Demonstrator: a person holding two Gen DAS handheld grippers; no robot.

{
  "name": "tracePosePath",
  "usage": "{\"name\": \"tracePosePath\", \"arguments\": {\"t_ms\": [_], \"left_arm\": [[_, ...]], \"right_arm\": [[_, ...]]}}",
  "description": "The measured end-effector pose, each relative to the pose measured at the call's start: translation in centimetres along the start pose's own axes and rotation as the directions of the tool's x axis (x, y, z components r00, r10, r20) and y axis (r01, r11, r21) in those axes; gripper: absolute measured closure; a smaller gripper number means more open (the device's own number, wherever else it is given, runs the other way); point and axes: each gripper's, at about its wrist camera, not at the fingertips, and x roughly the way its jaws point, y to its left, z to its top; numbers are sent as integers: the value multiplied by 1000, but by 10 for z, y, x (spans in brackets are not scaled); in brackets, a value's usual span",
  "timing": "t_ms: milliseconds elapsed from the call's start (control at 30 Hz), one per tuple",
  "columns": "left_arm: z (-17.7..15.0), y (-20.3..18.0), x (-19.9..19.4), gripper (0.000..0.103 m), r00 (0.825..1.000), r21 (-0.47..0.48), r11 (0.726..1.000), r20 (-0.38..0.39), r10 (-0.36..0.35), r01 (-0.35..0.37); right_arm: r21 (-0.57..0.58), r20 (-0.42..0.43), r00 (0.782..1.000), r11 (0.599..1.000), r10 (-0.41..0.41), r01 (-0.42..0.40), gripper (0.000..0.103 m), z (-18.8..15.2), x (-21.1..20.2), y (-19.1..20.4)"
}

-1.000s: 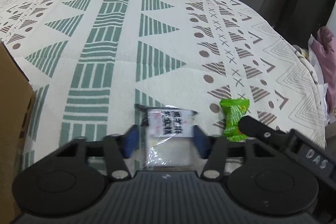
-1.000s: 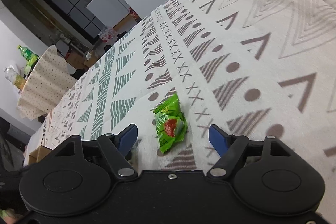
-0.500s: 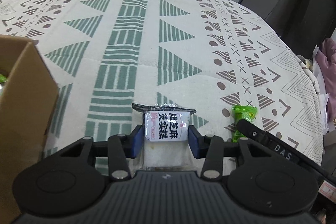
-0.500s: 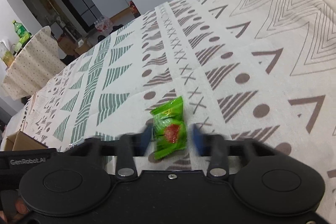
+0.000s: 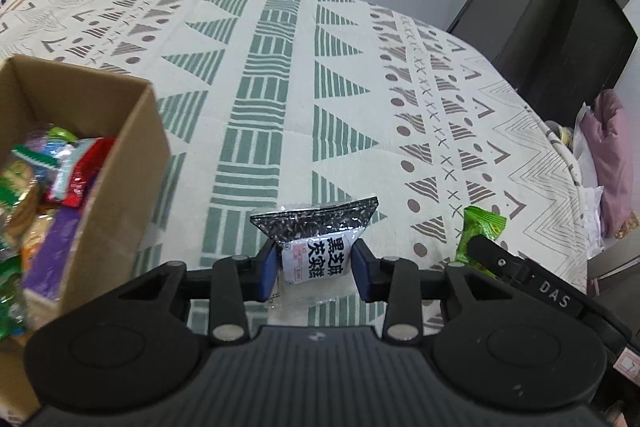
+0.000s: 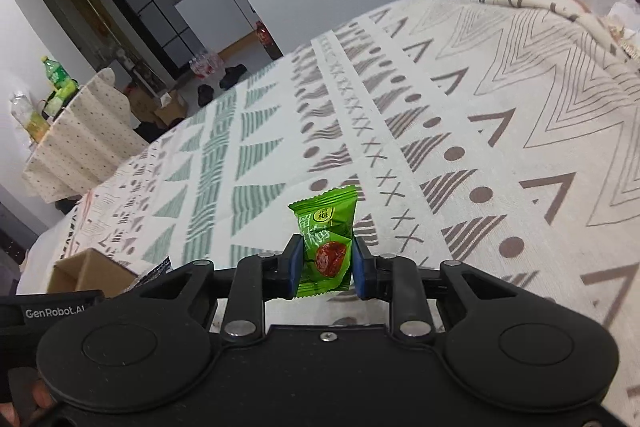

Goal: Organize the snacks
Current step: 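Carry both snacks over the box and open both tools to drop them inside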

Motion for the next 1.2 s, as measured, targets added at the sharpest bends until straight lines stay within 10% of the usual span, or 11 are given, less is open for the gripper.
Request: {"name": "tracePosePath", "arguments": {"t_ms": [1200], "left_arm": [[-6,78,-152,69,981,-87,993,185,-57,74]], "right_arm": [[-80,119,983,988,142,-133,78,-29,-105,131]]}}
